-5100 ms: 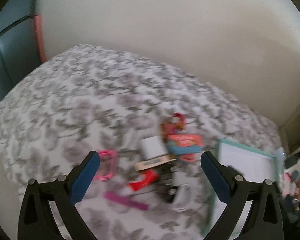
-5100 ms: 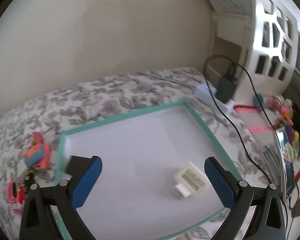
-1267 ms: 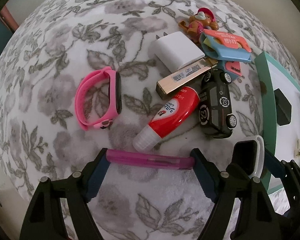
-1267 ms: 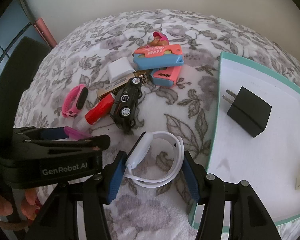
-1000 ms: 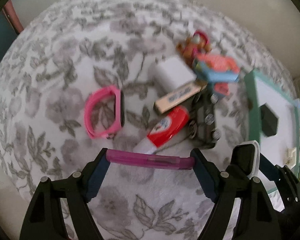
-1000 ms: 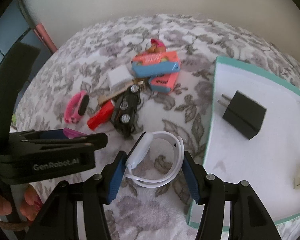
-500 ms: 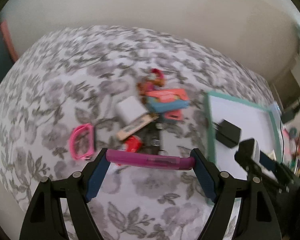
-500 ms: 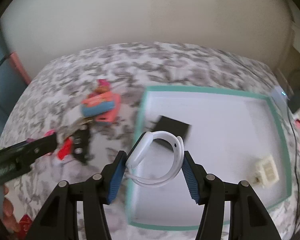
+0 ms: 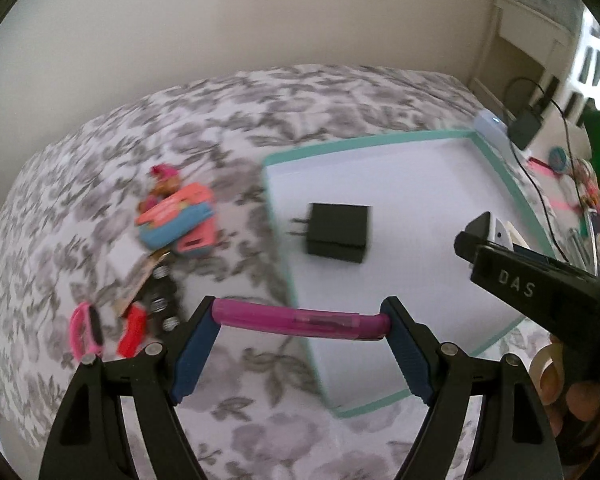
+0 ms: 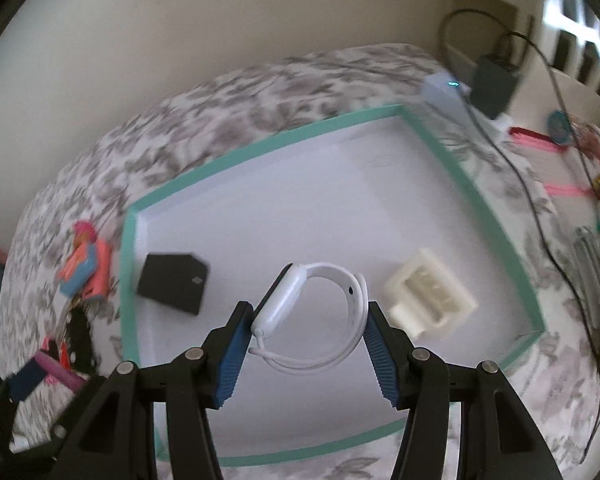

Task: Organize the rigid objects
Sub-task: 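Carry the band and tube into the tray and open both grippers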

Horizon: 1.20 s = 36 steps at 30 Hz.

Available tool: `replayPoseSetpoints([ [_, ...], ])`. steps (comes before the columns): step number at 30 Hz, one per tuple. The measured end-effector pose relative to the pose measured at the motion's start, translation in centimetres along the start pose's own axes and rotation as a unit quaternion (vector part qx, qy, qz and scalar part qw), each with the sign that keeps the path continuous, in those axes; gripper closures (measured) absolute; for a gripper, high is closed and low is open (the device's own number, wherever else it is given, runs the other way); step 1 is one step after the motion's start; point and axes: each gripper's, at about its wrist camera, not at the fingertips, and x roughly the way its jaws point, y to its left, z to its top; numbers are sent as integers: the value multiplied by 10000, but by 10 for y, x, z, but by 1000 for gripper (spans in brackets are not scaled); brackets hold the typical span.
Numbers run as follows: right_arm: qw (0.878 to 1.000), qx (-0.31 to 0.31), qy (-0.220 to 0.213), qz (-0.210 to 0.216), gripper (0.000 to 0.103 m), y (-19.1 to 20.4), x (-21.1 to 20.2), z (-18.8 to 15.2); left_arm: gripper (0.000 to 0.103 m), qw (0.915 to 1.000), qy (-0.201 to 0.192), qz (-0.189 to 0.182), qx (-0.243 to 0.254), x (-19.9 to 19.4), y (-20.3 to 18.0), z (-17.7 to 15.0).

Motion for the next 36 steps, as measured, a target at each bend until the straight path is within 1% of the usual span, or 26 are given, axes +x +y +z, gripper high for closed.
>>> replayPoseSetpoints([
  [2,9998,149,-51,-82,44,-9,-2,2,21,9997,-33,19,231,3,-14,1],
  [5,9996,242,-63,-134,44,-14,-2,2,21,9982,-80,190,560,8,-29,1],
  [7,9995,287,-48,-137,44,-17,-2,3,21,9974,-76,245,669,12,-34,1],
  [12,9995,272,-4,-149,44,-19,-1,0,21,9973,11,192,704,21,-37,-1],
  [24,9995,175,230,-153,44,-17,12,-4,20,9960,151,282,836,28,-40,-5],
  [31,9991,108,372,-181,44,-15,19,-8,20,9955,287,352,832,33,-38,-6],
  [36,9991,97,382,-181,43,-13,20,-8,20,9959,336,356,761,34,-35,-6],
])
